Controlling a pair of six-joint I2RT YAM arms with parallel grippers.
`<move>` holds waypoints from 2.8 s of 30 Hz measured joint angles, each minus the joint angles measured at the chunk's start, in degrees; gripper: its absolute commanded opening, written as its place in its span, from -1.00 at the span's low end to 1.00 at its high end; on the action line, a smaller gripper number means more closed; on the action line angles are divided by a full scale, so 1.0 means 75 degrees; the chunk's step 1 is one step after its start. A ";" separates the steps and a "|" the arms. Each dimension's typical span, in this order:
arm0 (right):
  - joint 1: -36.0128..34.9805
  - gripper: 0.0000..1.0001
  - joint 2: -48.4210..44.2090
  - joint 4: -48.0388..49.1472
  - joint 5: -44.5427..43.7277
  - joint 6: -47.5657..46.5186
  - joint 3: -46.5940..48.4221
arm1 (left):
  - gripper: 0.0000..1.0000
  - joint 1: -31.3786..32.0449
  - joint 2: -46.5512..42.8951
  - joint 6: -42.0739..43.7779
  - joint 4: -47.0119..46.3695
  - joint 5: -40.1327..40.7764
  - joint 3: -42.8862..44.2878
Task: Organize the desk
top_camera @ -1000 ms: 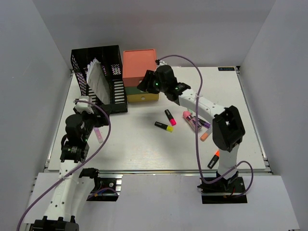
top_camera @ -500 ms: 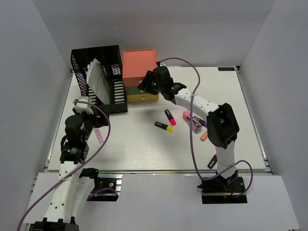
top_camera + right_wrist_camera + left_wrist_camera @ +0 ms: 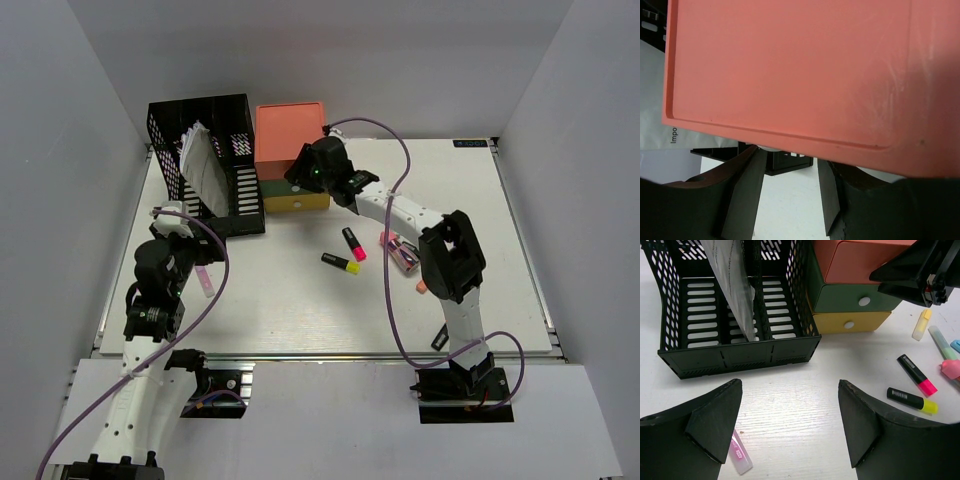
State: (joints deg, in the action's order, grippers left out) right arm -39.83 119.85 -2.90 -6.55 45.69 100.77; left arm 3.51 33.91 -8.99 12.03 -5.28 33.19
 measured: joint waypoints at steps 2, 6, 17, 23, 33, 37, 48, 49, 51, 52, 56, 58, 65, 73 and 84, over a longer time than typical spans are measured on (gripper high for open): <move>0.0000 0.00 0.0017 -0.0009 -0.0067 0.0006 0.0061 | 0.75 0.0000 0.0000 0.0000 0.0000 0.0000 0.0000; -0.0006 -0.02 0.0058 -0.0076 -0.0117 0.0038 0.0251 | 0.75 0.0000 0.0000 0.0000 0.0000 0.0000 0.0000; -0.0006 -0.54 0.0102 -0.0221 -0.0300 0.0058 0.0527 | 0.75 0.0000 0.0000 0.0000 0.0000 0.0000 0.0000; -0.0006 -0.77 0.0102 -0.0184 -0.0291 0.0044 0.0493 | 0.75 0.0000 0.0000 0.0000 0.0000 0.0012 -0.0003; -0.0006 -0.84 -0.0842 0.0592 0.0102 0.0032 -0.1102 | 0.76 0.0000 0.0017 -0.0003 0.0003 0.0026 0.0000; -0.0006 -0.84 -0.1320 0.0729 0.0195 0.0029 -0.1763 | 0.76 0.0000 0.0023 -0.0003 0.0006 0.0035 -0.0003; -0.0050 -0.24 -0.1953 0.1139 0.0393 0.0020 -0.2751 | 0.76 0.0000 0.0105 -0.0003 0.0003 0.0064 -0.0003; -0.0055 -0.17 -0.1976 0.1218 0.0420 0.0020 -0.2815 | 0.76 0.0000 0.0122 -0.0003 0.0006 0.0079 -0.0003; -0.0058 0.10 -0.1993 0.1276 0.0516 -0.0047 -0.2920 | 0.77 0.0000 0.0166 -0.0003 0.0006 0.0105 0.0000; -0.0041 0.16 -0.1999 0.1288 0.0560 -0.0108 -0.2993 | 0.77 0.0000 0.0189 -0.0003 0.0006 0.0111 -0.0003; -0.0035 0.35 -0.2028 0.1463 0.0935 -0.0376 -0.3378 | 0.84 0.0000 0.0286 -0.0029 0.0003 0.0184 -0.0003; -0.0041 0.36 -0.2101 0.1536 0.1125 -0.0545 -0.3602 | 0.90 0.0000 0.0344 -0.0073 0.0000 0.0239 0.0000; -0.0044 0.19 -0.3322 0.2072 0.1693 -0.1545 -0.4951 | 0.87 0.0000 0.0901 -0.0484 0.0012 0.0688 0.0000; 0.0096 -1.00 -0.5968 0.2253 0.2363 -0.3646 -0.6875 | -0.38 0.0000 0.1271 -0.1638 0.0356 0.0959 0.0050; 0.1355 -0.15 -0.7688 0.1387 0.5473 -0.5785 -0.7230 | 0.19 0.0003 0.3561 -0.3328 0.2649 0.2127 0.1836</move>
State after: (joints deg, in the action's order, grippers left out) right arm -29.67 62.19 7.51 34.50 2.31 46.54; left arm 3.53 60.62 -33.95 31.90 10.68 46.96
